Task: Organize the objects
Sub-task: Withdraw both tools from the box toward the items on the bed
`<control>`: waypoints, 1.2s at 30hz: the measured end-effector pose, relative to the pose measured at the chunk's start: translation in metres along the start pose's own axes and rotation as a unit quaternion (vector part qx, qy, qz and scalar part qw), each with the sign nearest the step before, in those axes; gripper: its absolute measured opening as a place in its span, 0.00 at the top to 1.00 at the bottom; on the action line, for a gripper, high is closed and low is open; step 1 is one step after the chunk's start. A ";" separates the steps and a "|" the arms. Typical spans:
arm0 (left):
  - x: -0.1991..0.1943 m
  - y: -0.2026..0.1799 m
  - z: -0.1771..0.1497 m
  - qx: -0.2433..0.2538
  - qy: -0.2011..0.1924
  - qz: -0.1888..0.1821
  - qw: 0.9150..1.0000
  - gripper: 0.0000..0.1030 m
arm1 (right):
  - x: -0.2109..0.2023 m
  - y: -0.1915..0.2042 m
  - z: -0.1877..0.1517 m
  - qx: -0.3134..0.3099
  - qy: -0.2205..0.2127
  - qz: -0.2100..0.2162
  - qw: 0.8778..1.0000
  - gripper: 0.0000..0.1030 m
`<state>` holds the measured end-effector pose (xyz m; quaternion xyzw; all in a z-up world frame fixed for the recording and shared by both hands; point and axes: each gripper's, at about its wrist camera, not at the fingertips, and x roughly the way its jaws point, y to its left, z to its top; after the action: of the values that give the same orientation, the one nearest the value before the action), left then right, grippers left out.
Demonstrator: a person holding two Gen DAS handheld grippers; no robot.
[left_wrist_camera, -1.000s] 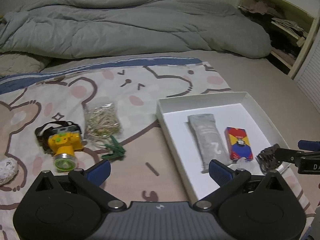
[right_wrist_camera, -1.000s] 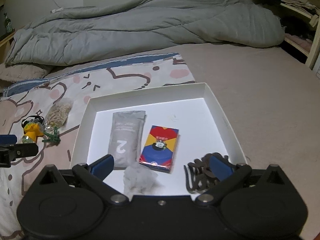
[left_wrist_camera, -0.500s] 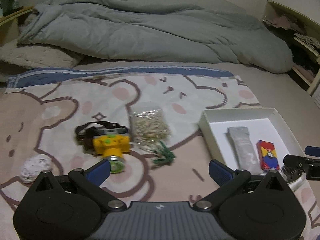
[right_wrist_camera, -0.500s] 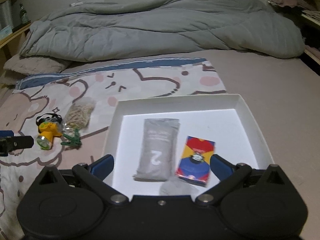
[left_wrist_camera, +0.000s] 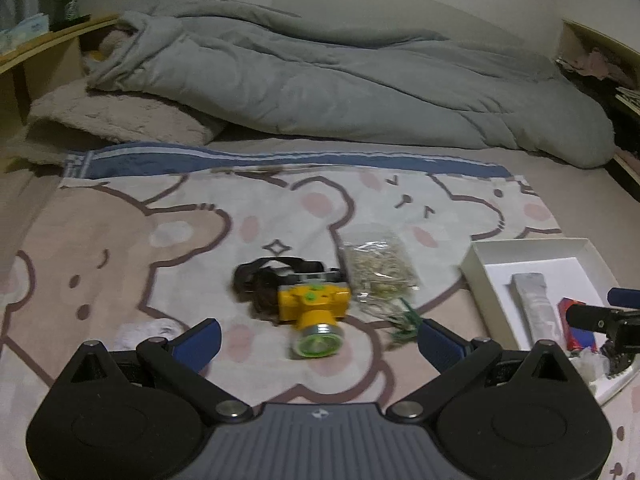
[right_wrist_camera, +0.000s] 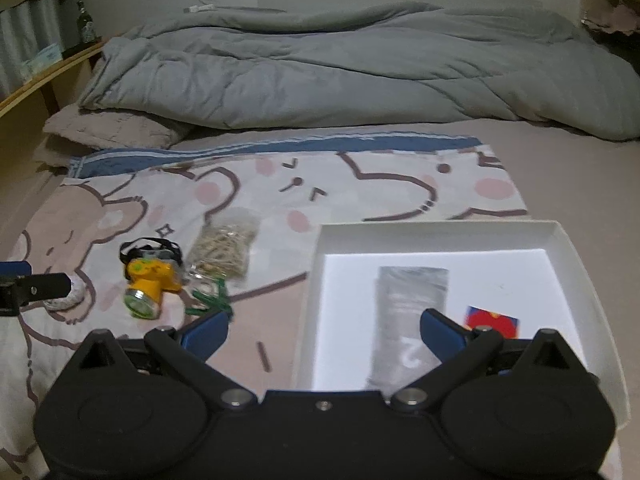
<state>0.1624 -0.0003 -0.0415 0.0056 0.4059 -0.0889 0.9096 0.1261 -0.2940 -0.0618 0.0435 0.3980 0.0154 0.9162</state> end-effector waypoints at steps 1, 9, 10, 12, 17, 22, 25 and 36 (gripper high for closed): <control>0.000 0.004 0.000 -0.002 0.000 0.003 1.000 0.00 | 0.002 0.004 0.002 -0.002 -0.001 0.003 1.000 0.00; 0.000 0.036 -0.002 -0.011 0.001 0.028 1.000 0.00 | 0.013 0.037 0.013 -0.017 -0.009 0.026 0.999 0.00; 0.000 0.039 -0.003 -0.013 0.001 0.030 0.999 0.00 | 0.014 0.041 0.014 -0.019 -0.010 0.029 0.999 0.00; 0.000 0.045 -0.003 -0.016 0.000 0.034 0.999 0.00 | 0.016 0.049 0.016 -0.022 -0.013 0.036 0.999 0.00; -0.001 0.059 -0.003 -0.028 -0.002 0.042 0.999 0.00 | 0.021 0.064 0.019 -0.036 -0.021 0.044 0.998 0.00; 0.003 0.071 -0.002 -0.035 -0.003 0.057 0.998 0.00 | 0.025 0.074 0.020 -0.048 -0.032 0.037 0.998 0.00; 0.008 0.081 -0.003 -0.041 -0.004 0.062 0.997 0.00 | 0.030 0.077 0.021 -0.047 -0.038 0.039 0.997 0.00; 0.040 0.127 0.000 -0.087 0.000 0.059 0.994 0.00 | 0.064 0.075 0.026 -0.024 -0.011 0.059 0.998 0.00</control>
<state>0.2099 0.1179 -0.0791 -0.0494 0.4113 0.0004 0.9102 0.1892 -0.2167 -0.0844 0.0456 0.3843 0.0785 0.9188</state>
